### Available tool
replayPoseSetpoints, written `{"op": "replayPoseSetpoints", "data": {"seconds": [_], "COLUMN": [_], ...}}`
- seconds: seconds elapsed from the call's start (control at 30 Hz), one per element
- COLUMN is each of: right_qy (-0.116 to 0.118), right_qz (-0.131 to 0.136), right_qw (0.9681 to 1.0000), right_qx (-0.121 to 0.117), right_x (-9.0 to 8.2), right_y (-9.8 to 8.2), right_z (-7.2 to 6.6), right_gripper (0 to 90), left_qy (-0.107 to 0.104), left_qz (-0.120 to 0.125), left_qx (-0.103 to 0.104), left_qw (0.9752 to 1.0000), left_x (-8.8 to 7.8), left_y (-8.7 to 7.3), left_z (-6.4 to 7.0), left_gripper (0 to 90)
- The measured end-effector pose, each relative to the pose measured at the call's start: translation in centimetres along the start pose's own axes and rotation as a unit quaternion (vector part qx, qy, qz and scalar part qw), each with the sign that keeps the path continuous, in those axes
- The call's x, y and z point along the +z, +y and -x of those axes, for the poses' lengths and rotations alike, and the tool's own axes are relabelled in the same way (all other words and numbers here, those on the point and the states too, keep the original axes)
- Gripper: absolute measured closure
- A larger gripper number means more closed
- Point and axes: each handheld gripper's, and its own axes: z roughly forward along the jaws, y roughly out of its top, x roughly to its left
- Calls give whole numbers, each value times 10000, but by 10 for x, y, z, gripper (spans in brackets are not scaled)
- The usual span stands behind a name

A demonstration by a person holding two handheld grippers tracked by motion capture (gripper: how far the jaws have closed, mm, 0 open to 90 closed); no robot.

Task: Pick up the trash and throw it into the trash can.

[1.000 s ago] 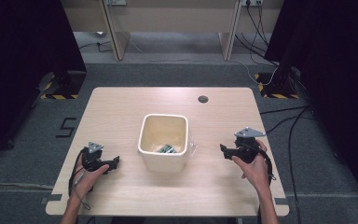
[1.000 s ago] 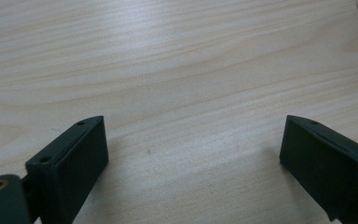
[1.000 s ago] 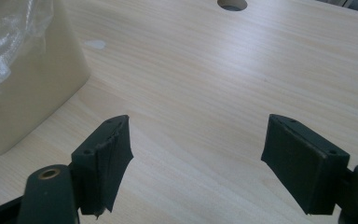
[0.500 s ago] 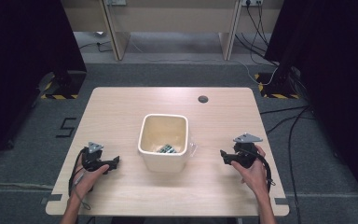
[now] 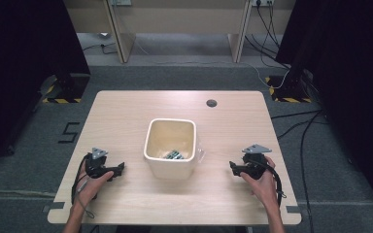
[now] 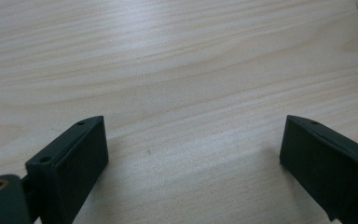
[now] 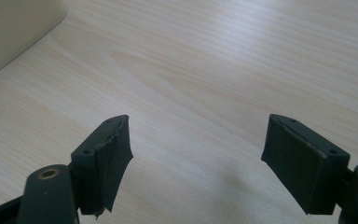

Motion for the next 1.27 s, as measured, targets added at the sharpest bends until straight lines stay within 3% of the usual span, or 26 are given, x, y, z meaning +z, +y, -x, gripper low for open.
{"op": "replayPoseSetpoints", "data": {"seconds": [0.8, 1.27], "right_qy": [-43, 9], "right_qz": [-82, 144], "right_qw": [9999, 9997], "right_qx": [141, 219], "right_x": [5, 6], "right_y": [-27, -35], "right_z": [-6, -7], "right_gripper": [222, 174], "left_qy": [0, -1], "left_qz": [1, -1], "left_qx": [-2, 1], "left_qw": [10000, 10000], "left_x": [0, 0], "left_y": [0, 0], "left_z": [0, 0], "left_gripper": [66, 66]}}
